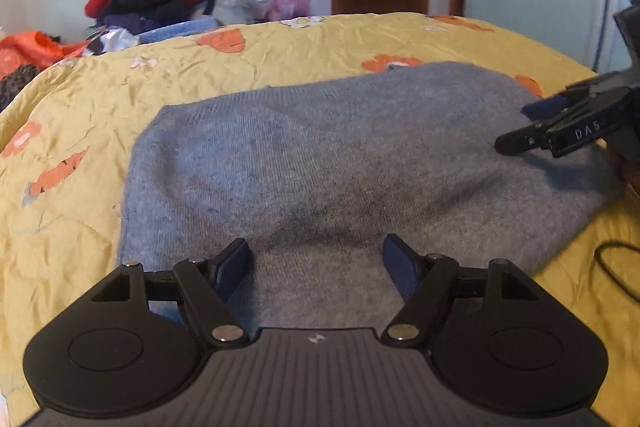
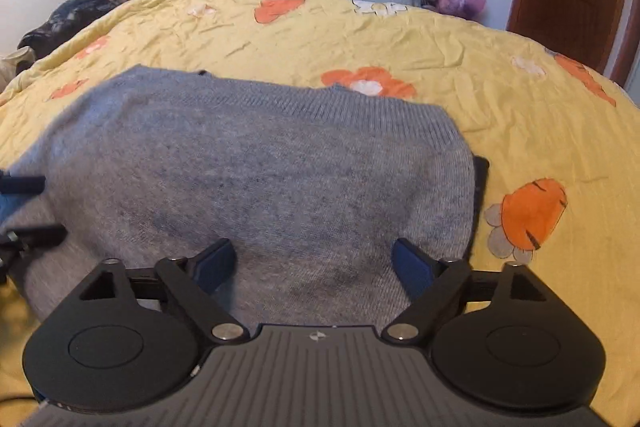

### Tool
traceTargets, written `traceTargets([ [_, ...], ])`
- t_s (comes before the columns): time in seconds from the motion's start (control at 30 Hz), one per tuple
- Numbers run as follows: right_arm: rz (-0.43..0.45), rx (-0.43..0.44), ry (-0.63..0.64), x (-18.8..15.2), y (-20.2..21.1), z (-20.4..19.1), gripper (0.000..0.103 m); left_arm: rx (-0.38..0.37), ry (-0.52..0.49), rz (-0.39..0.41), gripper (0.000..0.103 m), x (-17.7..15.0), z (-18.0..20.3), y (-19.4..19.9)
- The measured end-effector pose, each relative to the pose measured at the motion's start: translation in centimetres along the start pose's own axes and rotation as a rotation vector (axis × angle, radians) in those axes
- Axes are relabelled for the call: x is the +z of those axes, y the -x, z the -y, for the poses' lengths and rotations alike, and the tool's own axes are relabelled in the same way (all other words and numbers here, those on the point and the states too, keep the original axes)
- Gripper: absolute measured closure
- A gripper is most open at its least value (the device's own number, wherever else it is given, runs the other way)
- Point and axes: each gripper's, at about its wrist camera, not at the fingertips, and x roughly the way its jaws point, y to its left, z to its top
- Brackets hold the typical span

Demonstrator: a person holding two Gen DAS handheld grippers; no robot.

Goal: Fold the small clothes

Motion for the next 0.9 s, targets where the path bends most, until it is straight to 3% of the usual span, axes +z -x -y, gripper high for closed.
traceTargets([
  [0.17, -0.036, -0.024, -0.016, 1.0, -0.1, 0.5, 0.005, 0.007, 0.029, -0.038, 0.028, 0.1, -1.4, 0.7],
  [0.23, -0.038, -0.056, -0.037, 1.3, 1.1, -0.3, 0.016, 0.018, 0.058, -0.033, 0.030, 0.1, -1.3, 2.0],
  [0.3, -0.006, -0.019, -0.053, 1.0, 3.3, -1.3, 0.018, -0.011, 0.076, 0.013, 0.030, -0.1, -0.8, 3.7],
  [0.4, -0.010, 0.098, -0.056, -0.2, 5.4, -3.1, 0.011, -0.072, 0.046, 0.050, 0.030, -0.1, 0.7, 4.6],
  [0.53, -0.105, 0.017, 0.053, -3.2, 4.2, -4.4, 0.008, -0.089, -0.012, -0.049, 0.028, -1.3, 1.8, 2.3],
  [0.6, -0.063, 0.031, 0.038, -4.4, 4.7, -3.1, 0.000, -0.094, -0.050, 0.001, 0.028, -2.2, 1.3, 2.5],
  [0.7, -0.068, 0.025, 0.035, -4.6, 5.1, -2.6, 0.000, -0.070, -0.023, -0.005, 0.028, -2.1, 0.4, 2.6],
  [0.77, -0.101, 0.013, 0.012, -3.9, 5.3, -2.9, 0.002, -0.030, 0.045, 0.003, 0.029, -2.1, -0.1, 3.8],
  [0.8, -0.101, 0.019, -0.012, -3.5, 5.8, -2.9, 0.008, -0.027, 0.102, 0.026, 0.029, -2.3, -0.6, 4.8],
  [0.9, -0.026, 0.113, -0.082, -3.0, 8.2, -2.8, 0.010, -0.057, 0.363, 0.062, 0.029, -4.1, -2.9, 7.8],
])
